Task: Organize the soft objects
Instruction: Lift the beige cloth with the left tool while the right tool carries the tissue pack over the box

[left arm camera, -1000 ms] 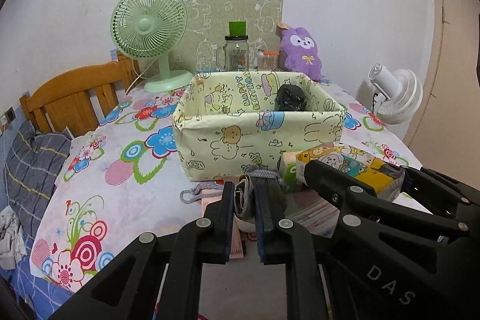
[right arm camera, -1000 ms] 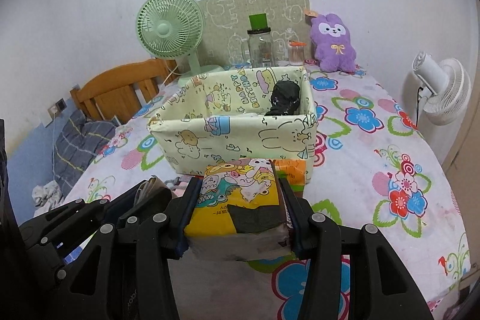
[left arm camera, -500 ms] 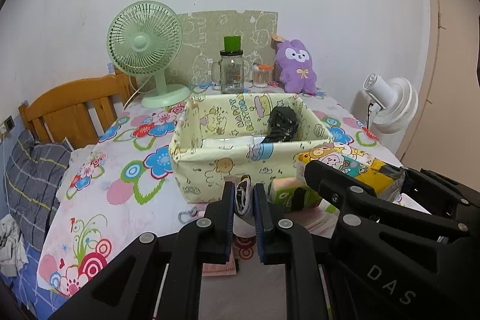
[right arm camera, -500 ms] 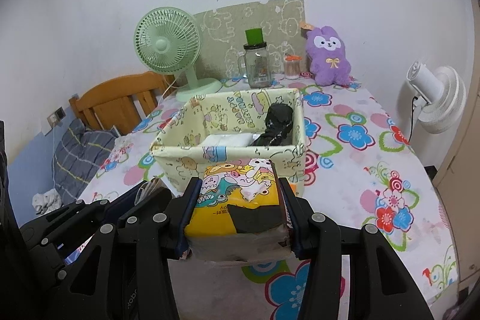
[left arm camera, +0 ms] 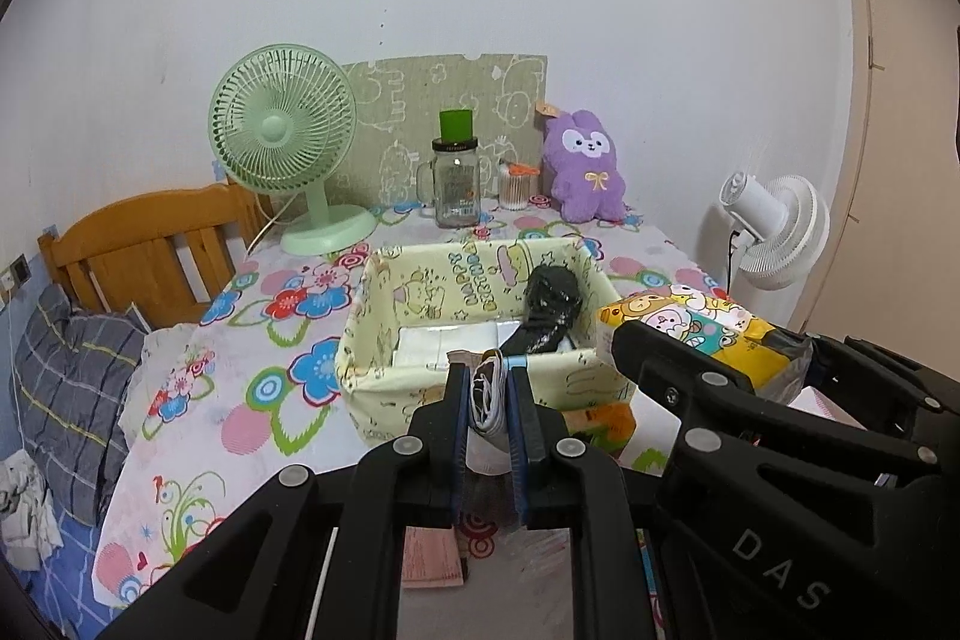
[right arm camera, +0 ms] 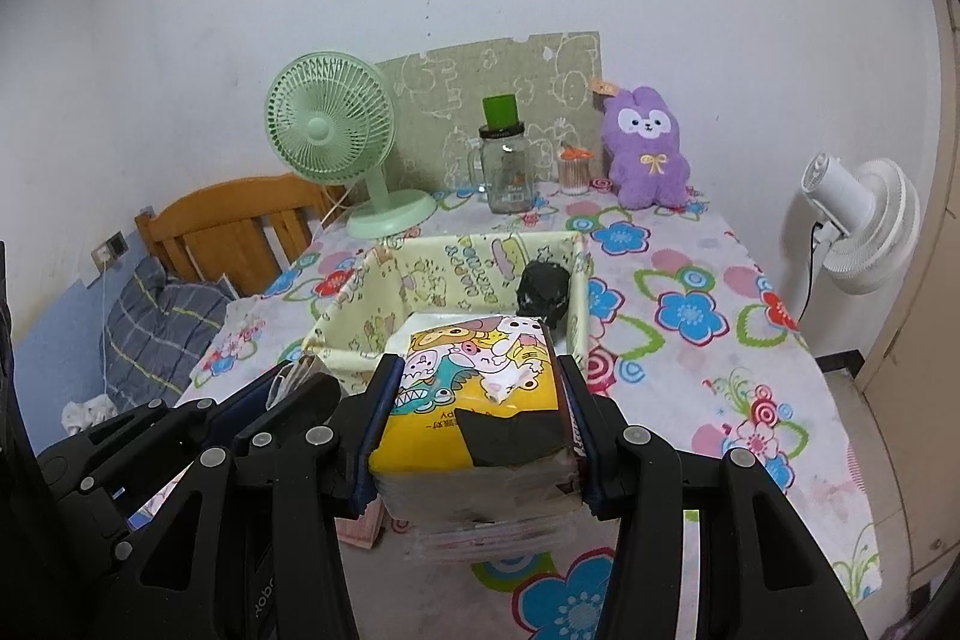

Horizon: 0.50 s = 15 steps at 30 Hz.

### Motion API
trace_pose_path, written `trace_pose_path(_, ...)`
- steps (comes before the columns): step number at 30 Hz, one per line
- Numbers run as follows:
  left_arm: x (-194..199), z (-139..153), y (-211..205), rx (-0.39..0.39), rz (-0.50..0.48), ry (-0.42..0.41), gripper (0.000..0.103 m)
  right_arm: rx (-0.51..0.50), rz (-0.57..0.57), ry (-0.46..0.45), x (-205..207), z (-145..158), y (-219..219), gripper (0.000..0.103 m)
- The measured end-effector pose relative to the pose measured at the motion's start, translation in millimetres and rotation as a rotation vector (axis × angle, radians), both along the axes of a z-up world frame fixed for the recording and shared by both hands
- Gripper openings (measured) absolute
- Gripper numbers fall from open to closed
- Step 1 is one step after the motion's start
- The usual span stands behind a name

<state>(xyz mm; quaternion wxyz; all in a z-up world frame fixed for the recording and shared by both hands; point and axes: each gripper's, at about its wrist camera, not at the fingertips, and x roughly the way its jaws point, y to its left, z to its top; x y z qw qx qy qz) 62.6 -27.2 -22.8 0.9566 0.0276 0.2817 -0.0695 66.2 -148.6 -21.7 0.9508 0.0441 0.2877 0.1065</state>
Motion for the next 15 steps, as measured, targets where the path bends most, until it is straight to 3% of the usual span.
trace_pose_path(15,13,16,-5,-0.007,0.003,-0.02,0.009,-0.001,-0.014,-0.019,11,17,-5,0.053)
